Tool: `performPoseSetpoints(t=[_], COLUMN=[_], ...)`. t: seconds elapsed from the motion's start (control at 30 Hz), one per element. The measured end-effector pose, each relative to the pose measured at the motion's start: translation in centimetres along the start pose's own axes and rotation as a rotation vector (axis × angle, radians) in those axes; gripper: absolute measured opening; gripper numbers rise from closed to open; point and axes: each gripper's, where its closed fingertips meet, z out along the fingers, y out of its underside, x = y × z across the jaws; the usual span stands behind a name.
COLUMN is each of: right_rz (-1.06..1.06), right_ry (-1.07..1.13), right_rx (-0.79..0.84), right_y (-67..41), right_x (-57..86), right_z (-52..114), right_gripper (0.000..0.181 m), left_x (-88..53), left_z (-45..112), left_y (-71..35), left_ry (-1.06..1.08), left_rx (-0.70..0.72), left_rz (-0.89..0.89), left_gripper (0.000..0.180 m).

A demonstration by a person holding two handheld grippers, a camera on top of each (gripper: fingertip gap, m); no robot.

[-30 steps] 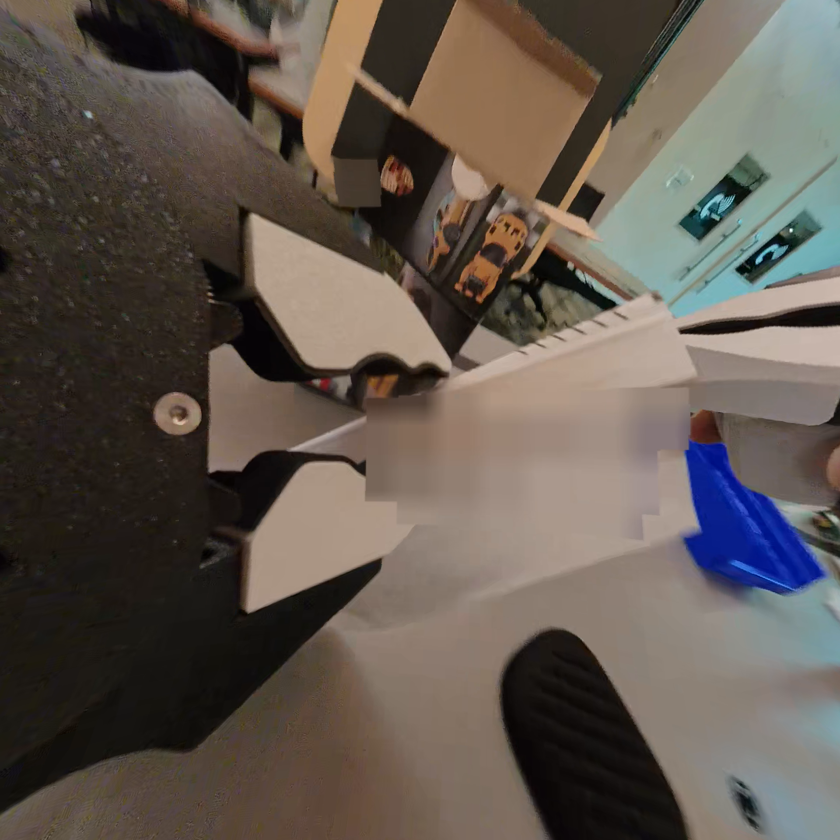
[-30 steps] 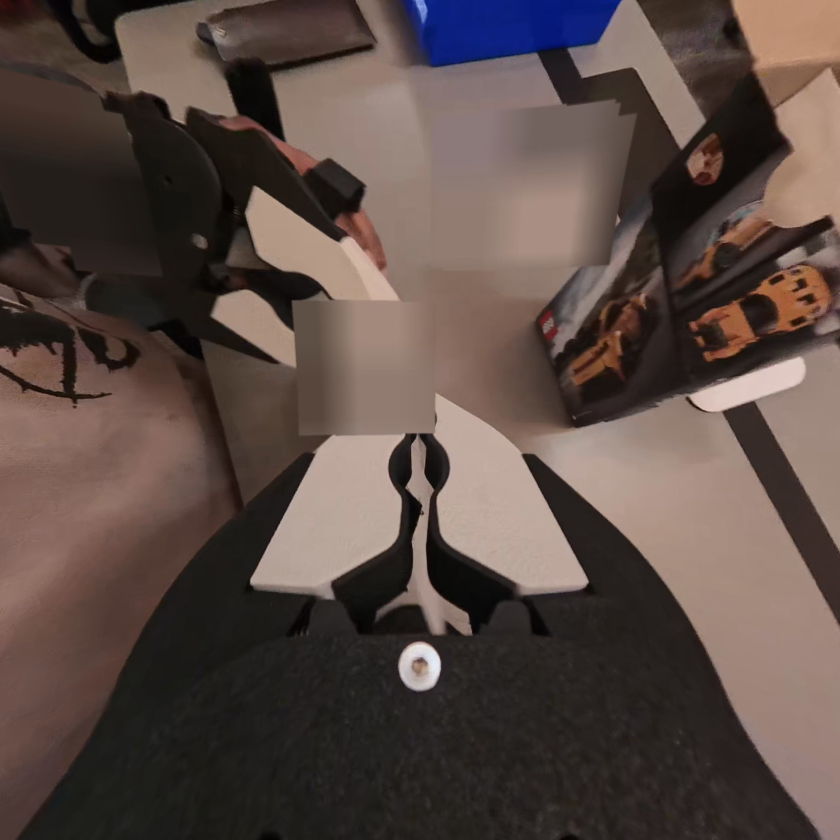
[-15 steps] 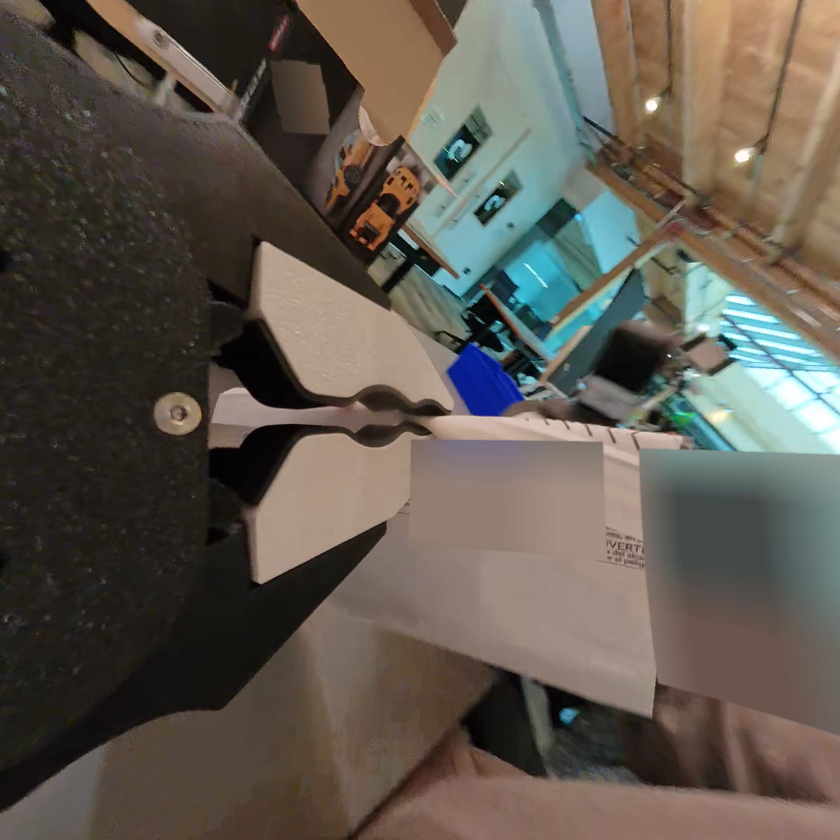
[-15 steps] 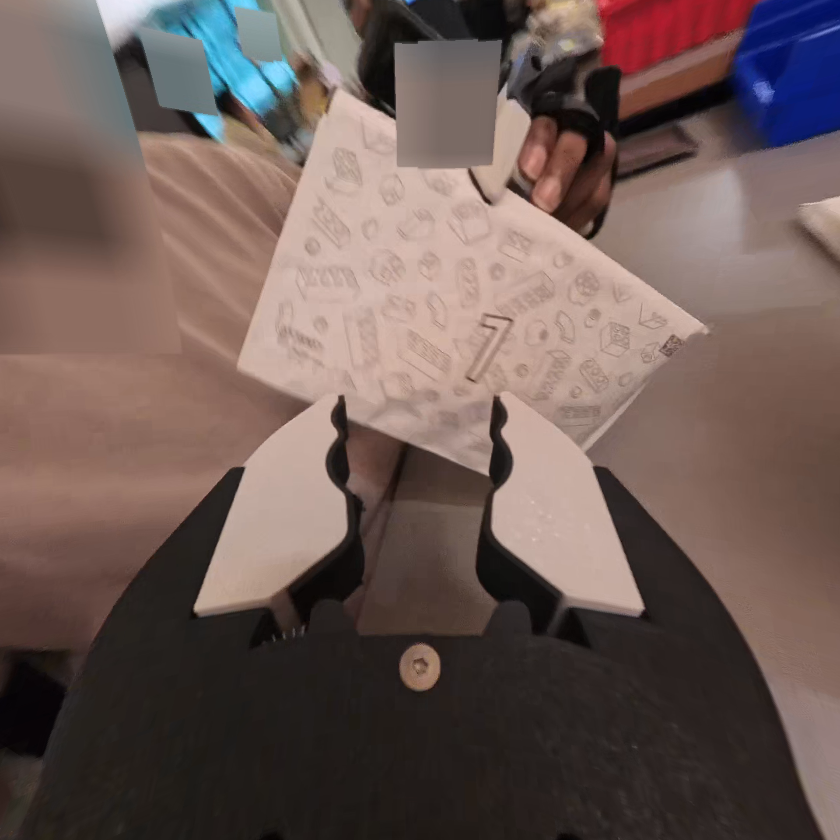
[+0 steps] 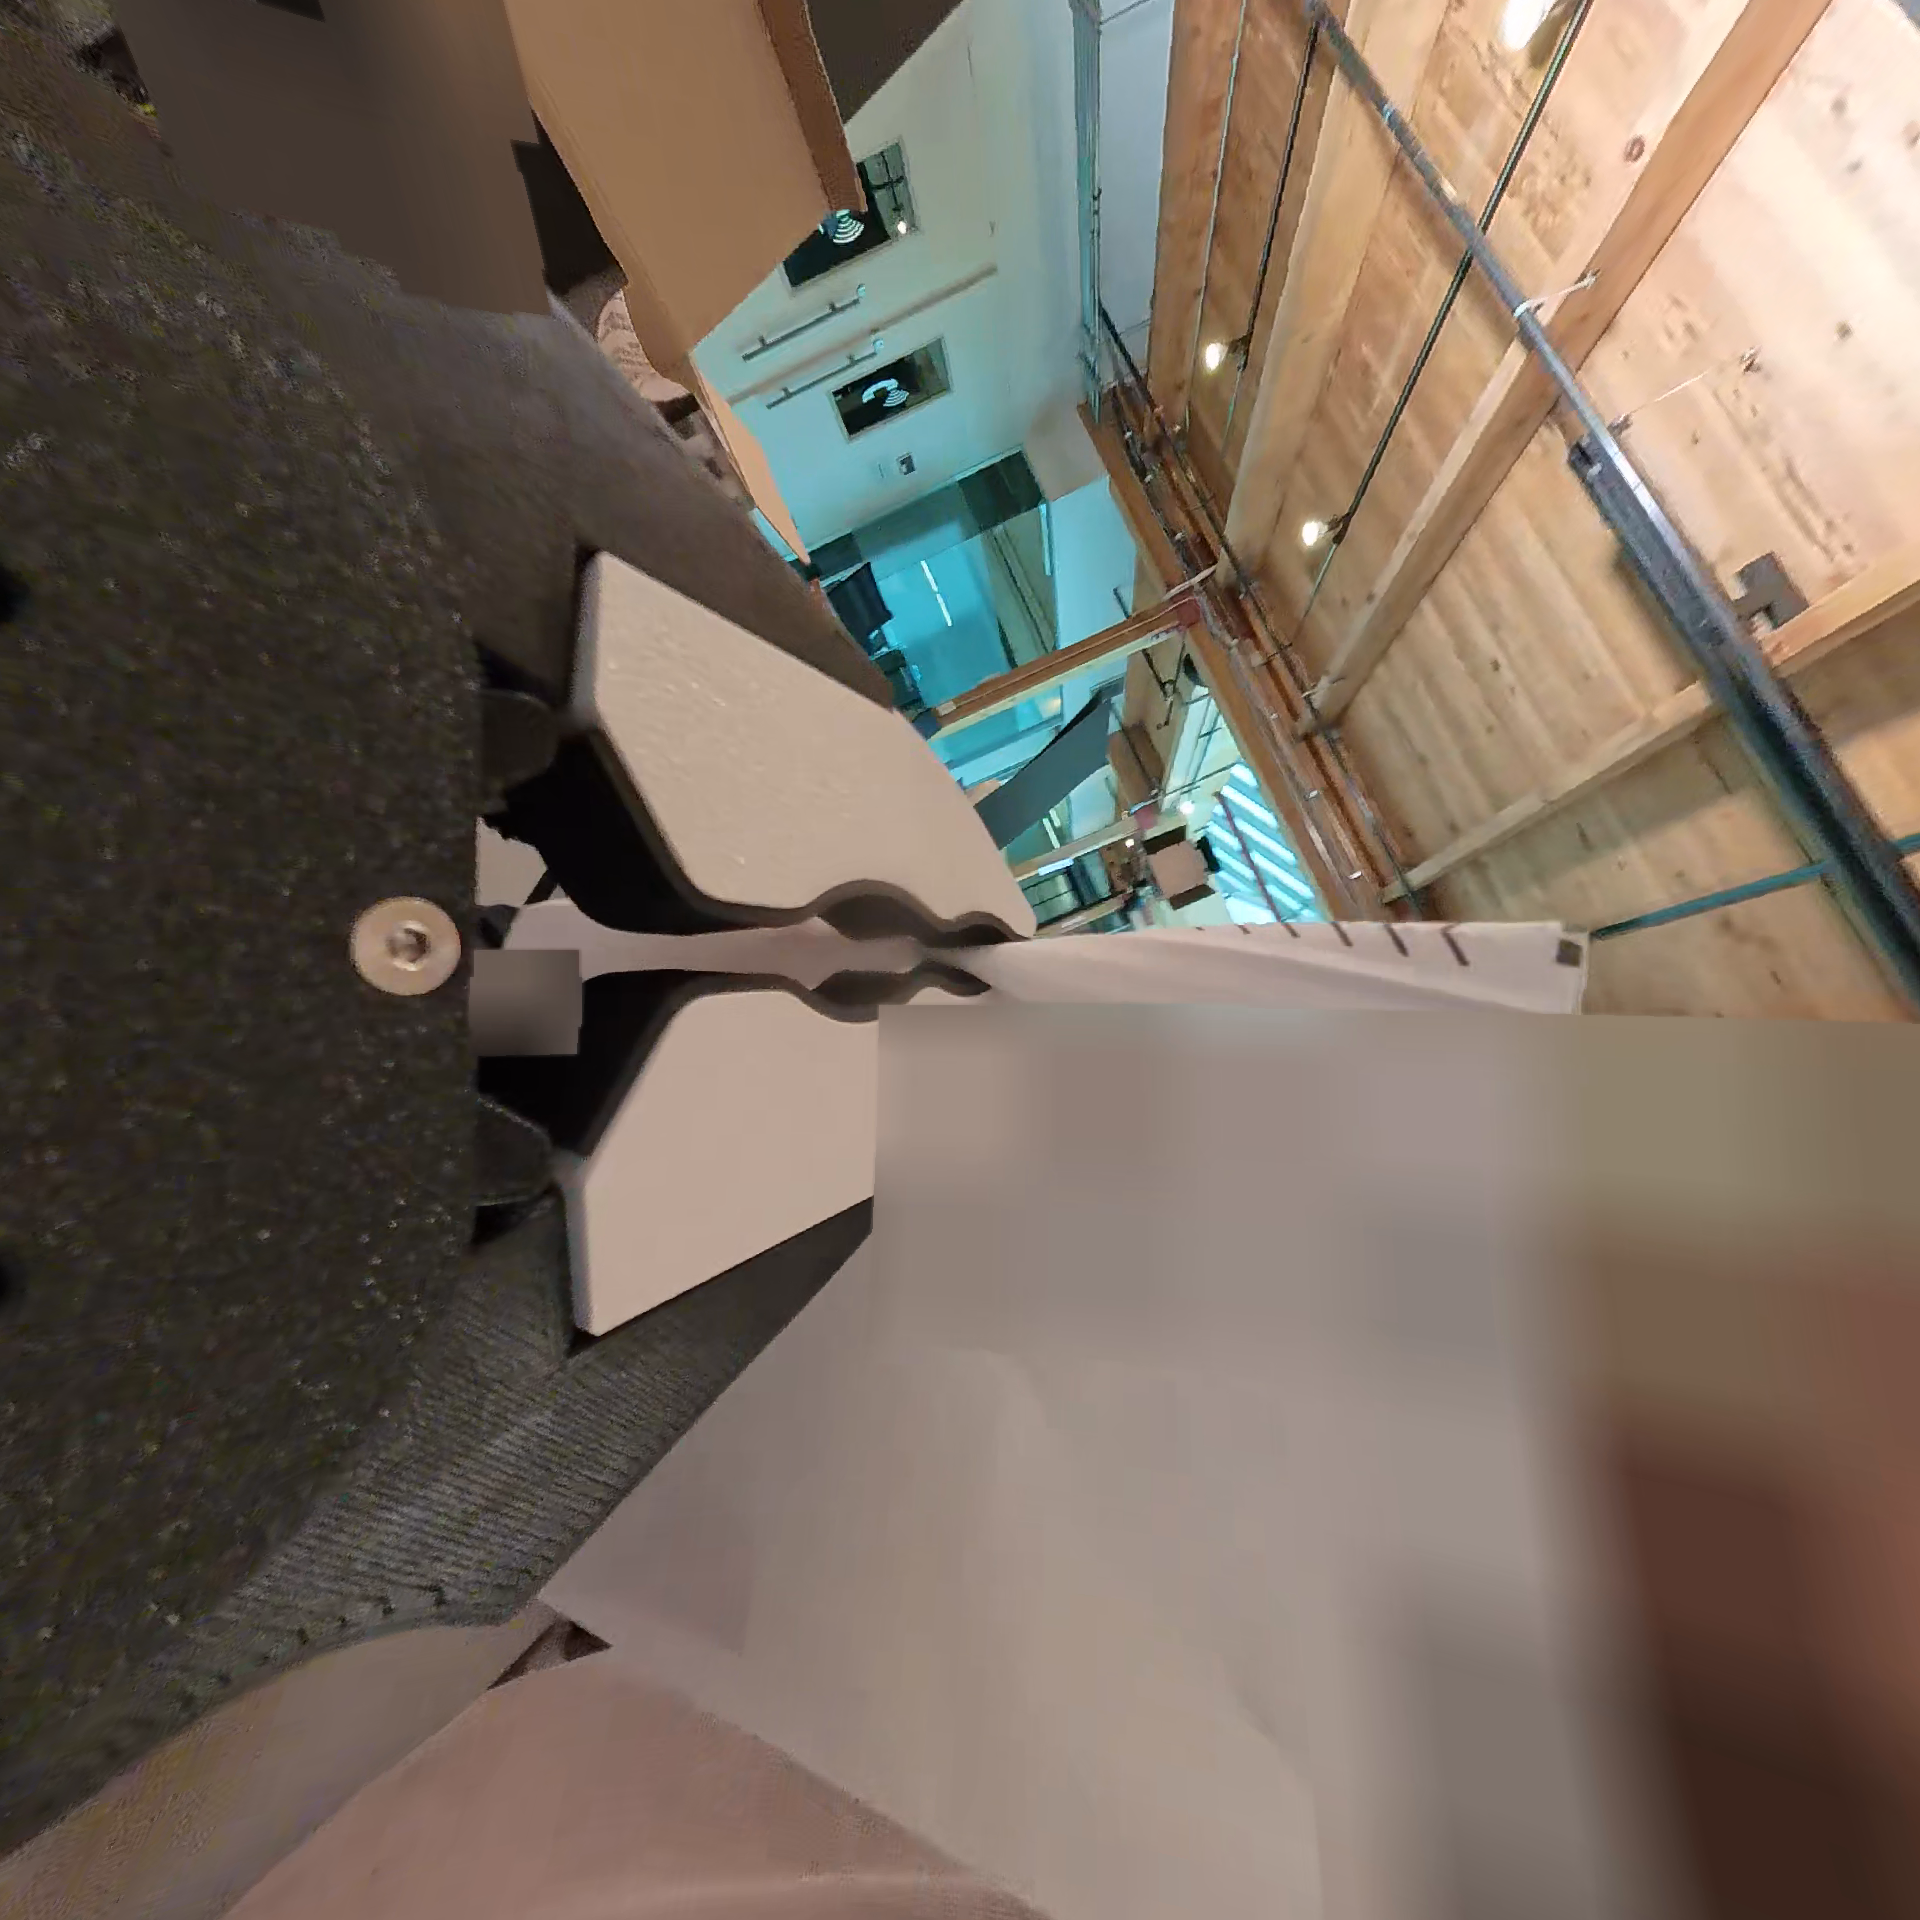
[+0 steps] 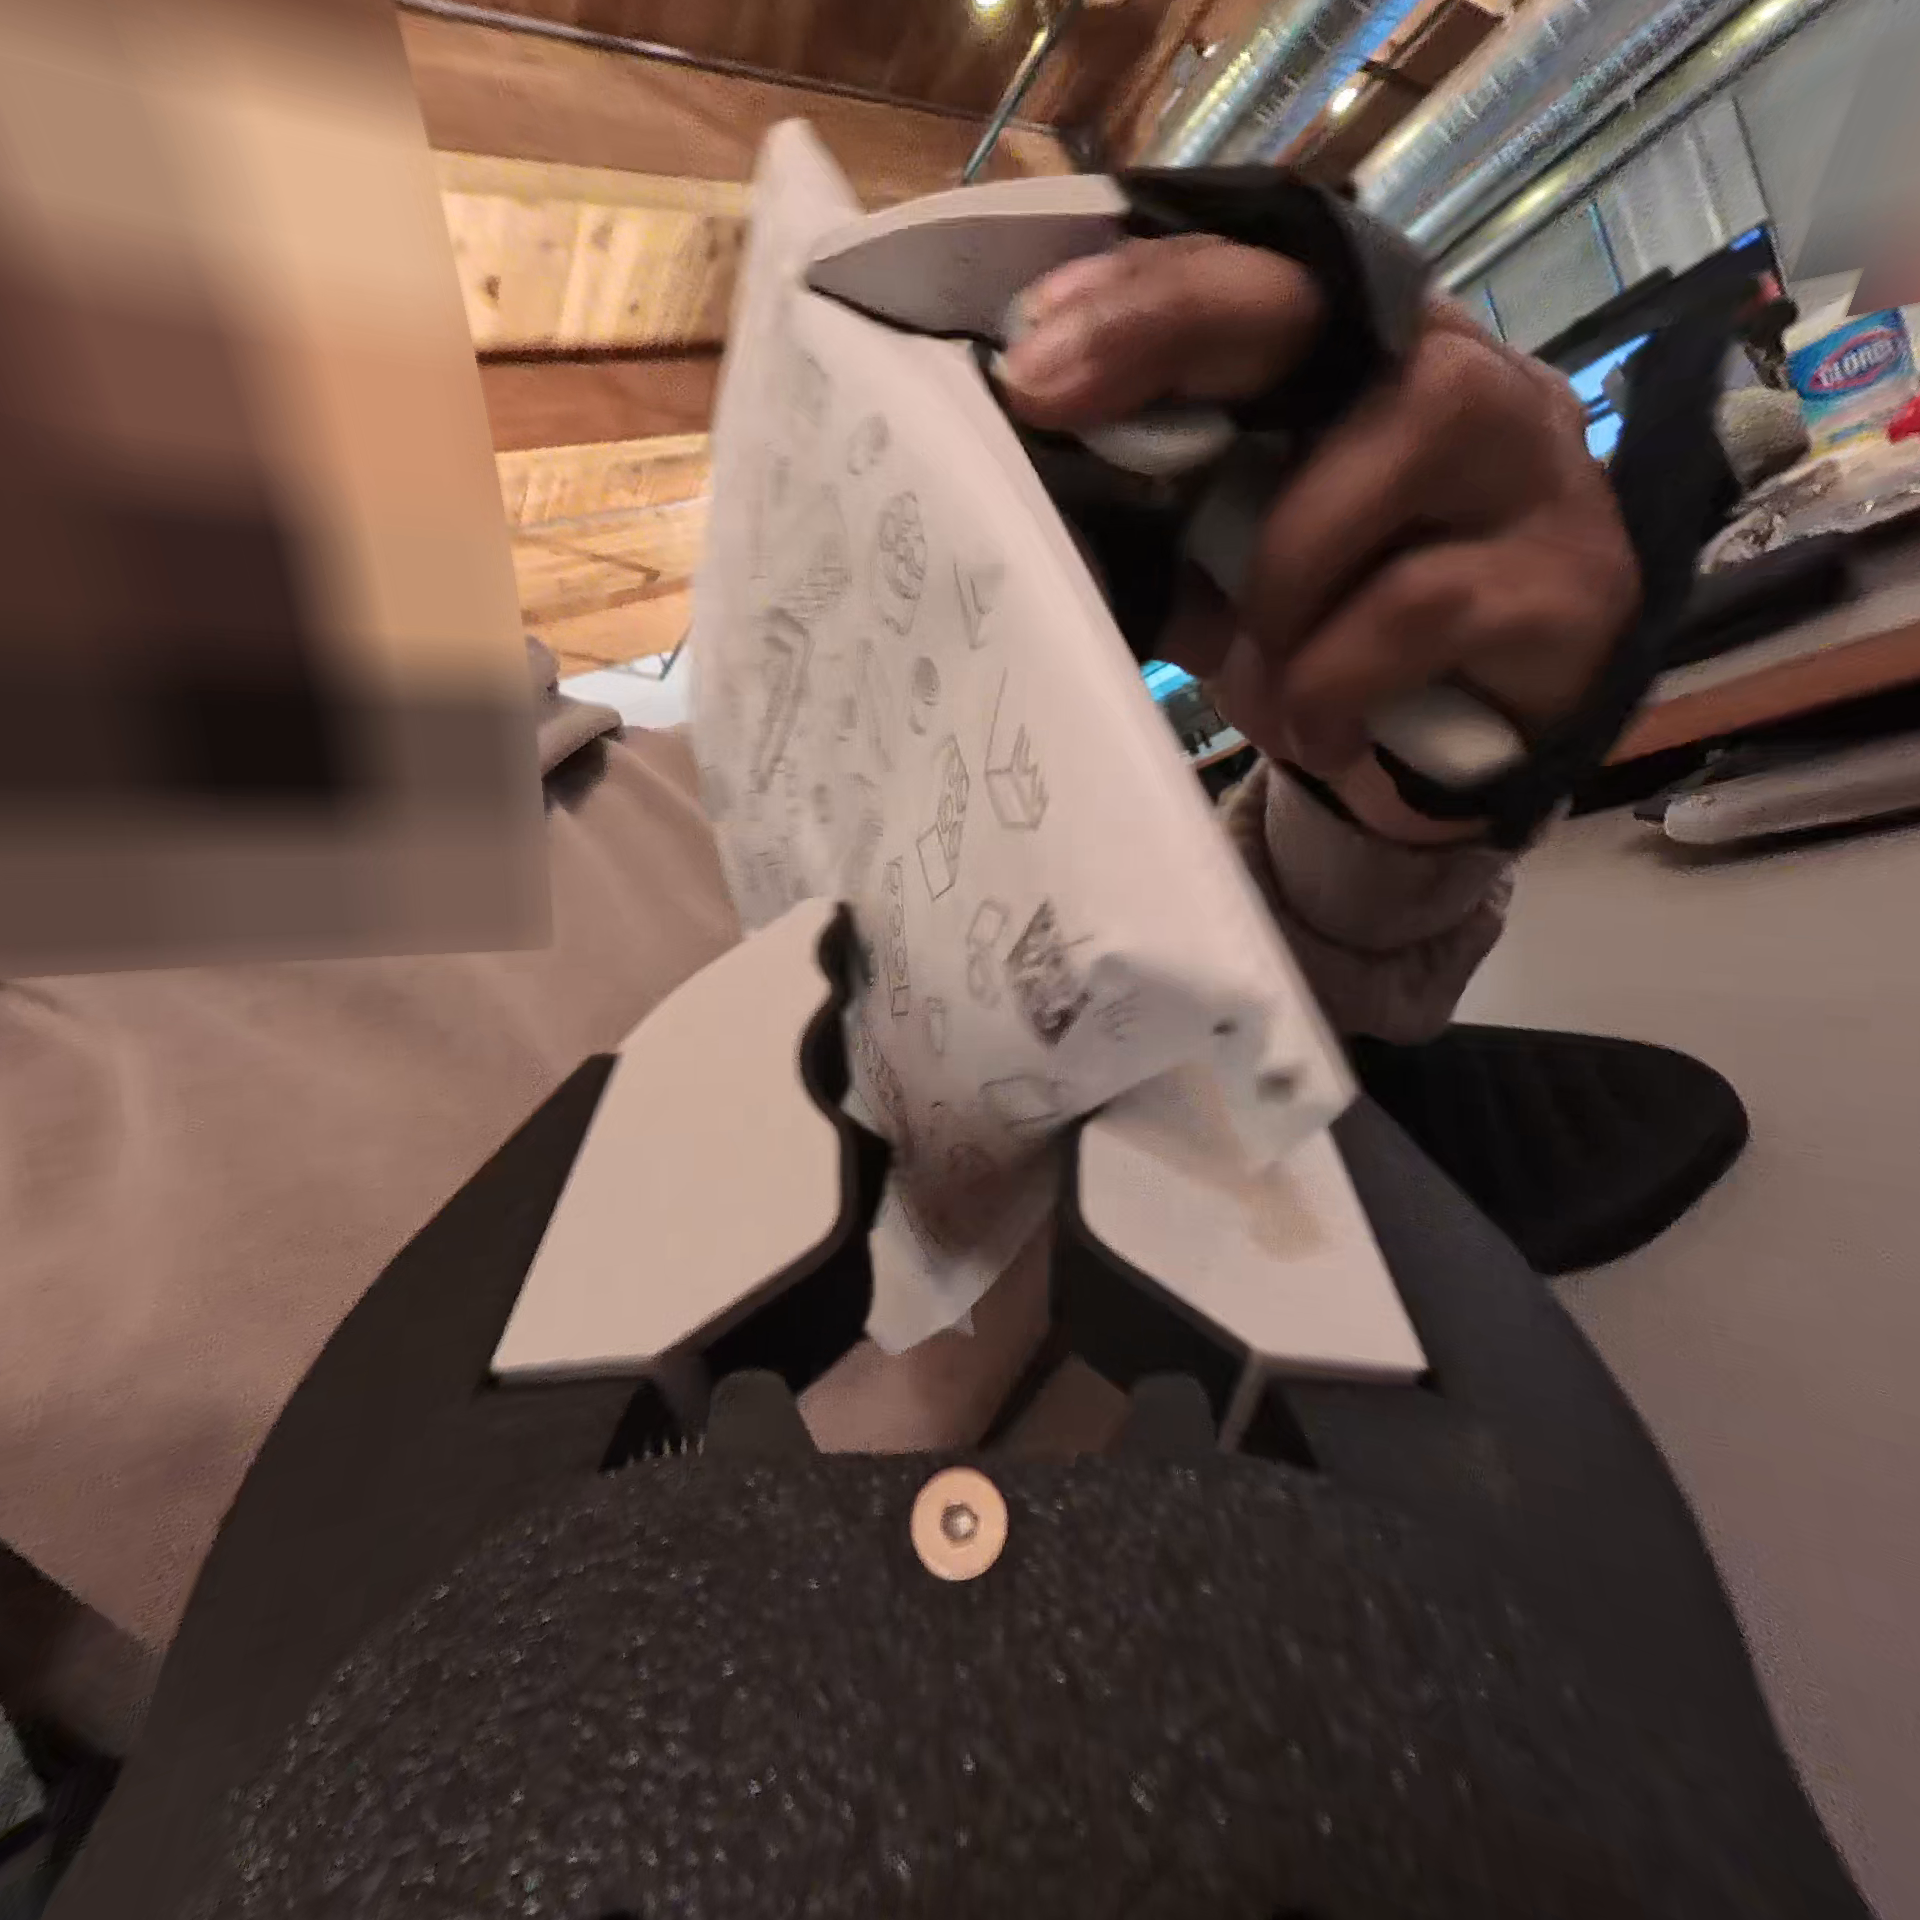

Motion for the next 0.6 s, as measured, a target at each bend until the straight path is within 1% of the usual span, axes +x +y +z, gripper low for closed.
performPoseSetpoints(t=[0.03,0.07,0.13,0.2,0.27,0.3,0.37,0.43,0.53,0.57,0.6], right_rz=[-0.025,-0.042,-0.041,-0.045,-0.061,-0.072,-0.061,-0.019,0.084,0.122,0.153], right_ry=[0.017,0.040,0.104,0.138,0.194,0.242,0.392,0.552,0.694,0.718,0.742], right_rx=[0.005,0.015,-0.008,0.009,0.001,-0.012,-0.066,-0.150,-0.204,-0.206,-0.213], right_y=[-0.3,-0.6,-0.8,-1.2,-1.3,-1.3,-0.7,0.7,2.8,3.3,3.8], right_x=[-0.2,-0.3,-0.1,-0.8,-1.8,-2.1,-1.9,-1.4,-1.2,-1.4,-1.5], right_z=[0.0,-0.4,-1.6,-3.1,-4.7,-5.7,-8.2,-11.3,-15.0,-15.9,-16.6], right_gripper=[0.025,0.018,0.018,0.018,0.018,0.018,0.018,0.018,0.018,0.018,0.018], left_x=[-0.3,-0.7,-1.8,-2.7,-3.5,-3.9,-4.1,-3.2,-0.9,-0.3,0.0], left_z=[-0.2,-0.5,-1.4,-2.6,-4.2,-5.2,-6.7,-7.2,-6.4,-6.0,-5.6], left_y=[-0.1,0.0,1.3,2.3,3.4,4.1,5.4,6.8,9.9,11.5,13.3], left_ry=[-0.009,-0.024,-0.071,-0.112,-0.149,-0.176,-0.209,-0.188,-0.105,-0.101,-0.113], left_rx=[0.013,0.005,-0.066,-0.106,-0.154,-0.186,-0.226,-0.281,-0.412,-0.477,-0.553], left_rz=[-0.019,-0.033,-0.057,-0.134,-0.231,-0.277,-0.368,-0.453,-0.555,-0.563,-0.545], left_gripper=[0.001,0.001,0.005,0.011,0.026,0.032,0.036,0.042,0.050,0.054,0.053])
